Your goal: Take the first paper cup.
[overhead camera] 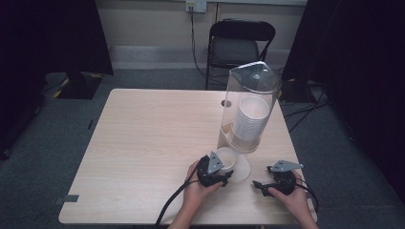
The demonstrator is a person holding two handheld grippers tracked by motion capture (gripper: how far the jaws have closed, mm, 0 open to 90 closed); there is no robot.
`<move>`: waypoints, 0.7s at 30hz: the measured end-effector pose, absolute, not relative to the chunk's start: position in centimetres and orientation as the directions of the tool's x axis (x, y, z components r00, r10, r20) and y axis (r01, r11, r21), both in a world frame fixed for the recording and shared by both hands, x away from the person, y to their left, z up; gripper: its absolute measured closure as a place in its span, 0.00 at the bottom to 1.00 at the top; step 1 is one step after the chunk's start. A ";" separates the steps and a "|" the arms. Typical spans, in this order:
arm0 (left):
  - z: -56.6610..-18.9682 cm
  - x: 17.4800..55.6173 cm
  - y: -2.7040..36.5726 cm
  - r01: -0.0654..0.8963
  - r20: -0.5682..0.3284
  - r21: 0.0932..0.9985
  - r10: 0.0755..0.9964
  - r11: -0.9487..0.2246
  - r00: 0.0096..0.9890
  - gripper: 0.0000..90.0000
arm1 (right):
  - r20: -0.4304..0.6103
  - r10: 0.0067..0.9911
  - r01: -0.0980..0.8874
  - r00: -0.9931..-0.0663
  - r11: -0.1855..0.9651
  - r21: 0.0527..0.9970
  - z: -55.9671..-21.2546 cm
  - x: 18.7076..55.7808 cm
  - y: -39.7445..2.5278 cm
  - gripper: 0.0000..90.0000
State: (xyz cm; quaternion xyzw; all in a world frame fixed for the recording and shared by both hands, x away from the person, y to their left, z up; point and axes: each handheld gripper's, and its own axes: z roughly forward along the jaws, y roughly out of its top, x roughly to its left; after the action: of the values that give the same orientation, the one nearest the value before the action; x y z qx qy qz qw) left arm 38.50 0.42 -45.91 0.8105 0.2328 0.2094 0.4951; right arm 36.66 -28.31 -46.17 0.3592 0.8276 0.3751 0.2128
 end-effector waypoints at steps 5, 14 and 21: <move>-46.0 38.1 0.5 0.180 0.084 0.905 0.578 -0.384 0.812 0.38 | -0.082 0.747 0.431 -0.660 0.466 0.773 -46.2 36.8 -28.4 0.14; -45.0 37.3 3.1 0.166 0.136 0.899 0.617 -0.405 0.775 0.37 | -0.083 0.746 0.429 -0.661 0.467 0.773 -46.2 36.7 -28.5 0.14; -44.1 37.6 7.3 0.194 0.126 0.904 0.671 -0.380 0.730 0.36 | -0.084 0.745 0.429 -0.661 0.467 0.773 -46.2 36.7 -28.5 0.14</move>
State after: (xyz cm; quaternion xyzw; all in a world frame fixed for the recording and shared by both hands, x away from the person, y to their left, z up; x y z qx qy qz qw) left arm 37.56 7.34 -44.12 0.7935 0.2726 0.2460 0.4854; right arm 36.70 -28.51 -46.16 0.3536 0.8303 0.3760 0.2105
